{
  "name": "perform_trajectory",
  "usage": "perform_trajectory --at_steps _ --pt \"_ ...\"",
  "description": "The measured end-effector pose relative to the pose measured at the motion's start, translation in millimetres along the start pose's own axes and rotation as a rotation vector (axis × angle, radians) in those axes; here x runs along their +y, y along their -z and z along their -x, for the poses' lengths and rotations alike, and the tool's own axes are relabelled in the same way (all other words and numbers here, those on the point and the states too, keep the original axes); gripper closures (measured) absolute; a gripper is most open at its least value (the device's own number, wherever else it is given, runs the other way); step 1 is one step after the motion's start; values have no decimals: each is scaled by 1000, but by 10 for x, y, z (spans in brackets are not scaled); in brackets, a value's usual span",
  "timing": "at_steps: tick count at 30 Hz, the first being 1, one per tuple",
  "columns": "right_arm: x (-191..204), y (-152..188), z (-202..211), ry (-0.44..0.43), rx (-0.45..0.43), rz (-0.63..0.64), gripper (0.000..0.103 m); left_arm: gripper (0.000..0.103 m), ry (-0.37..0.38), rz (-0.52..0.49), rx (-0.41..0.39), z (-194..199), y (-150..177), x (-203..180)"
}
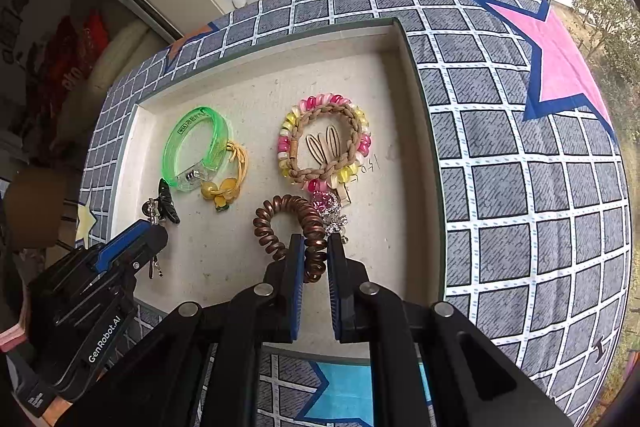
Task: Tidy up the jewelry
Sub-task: 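Carry the hair clip and coil hair tie into the tray and open both tools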
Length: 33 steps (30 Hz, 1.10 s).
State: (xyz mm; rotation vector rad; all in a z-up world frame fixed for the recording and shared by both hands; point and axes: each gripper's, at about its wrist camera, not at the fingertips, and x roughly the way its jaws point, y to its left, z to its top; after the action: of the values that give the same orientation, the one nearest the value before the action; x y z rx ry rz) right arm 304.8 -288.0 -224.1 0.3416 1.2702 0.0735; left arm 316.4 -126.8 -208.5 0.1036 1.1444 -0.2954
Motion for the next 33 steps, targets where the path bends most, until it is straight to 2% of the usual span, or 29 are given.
perform_trajectory --at_steps 20,27,28,30,31,33 --pt "25 -31 -107 33 2 10 90 74 -60 -18 54 -190 38 -41" --pt "17 -34 -110 11 21 4 89 74 -91 -62 31 -101 47 -89" --pt "8 -33 -112 6 25 -2 87 74 -94 -64 31 -97 48 -92" --pt "-18 -22 -106 -7 31 -17 72 74 -100 -63 31 -90 49 -89" --pt "-27 -14 -94 -13 29 -22 58 74 -102 -62 32 -92 48 -87" --pt "-27 -6 -48 -18 15 -19 54 74 -114 -61 28 -91 45 -90"
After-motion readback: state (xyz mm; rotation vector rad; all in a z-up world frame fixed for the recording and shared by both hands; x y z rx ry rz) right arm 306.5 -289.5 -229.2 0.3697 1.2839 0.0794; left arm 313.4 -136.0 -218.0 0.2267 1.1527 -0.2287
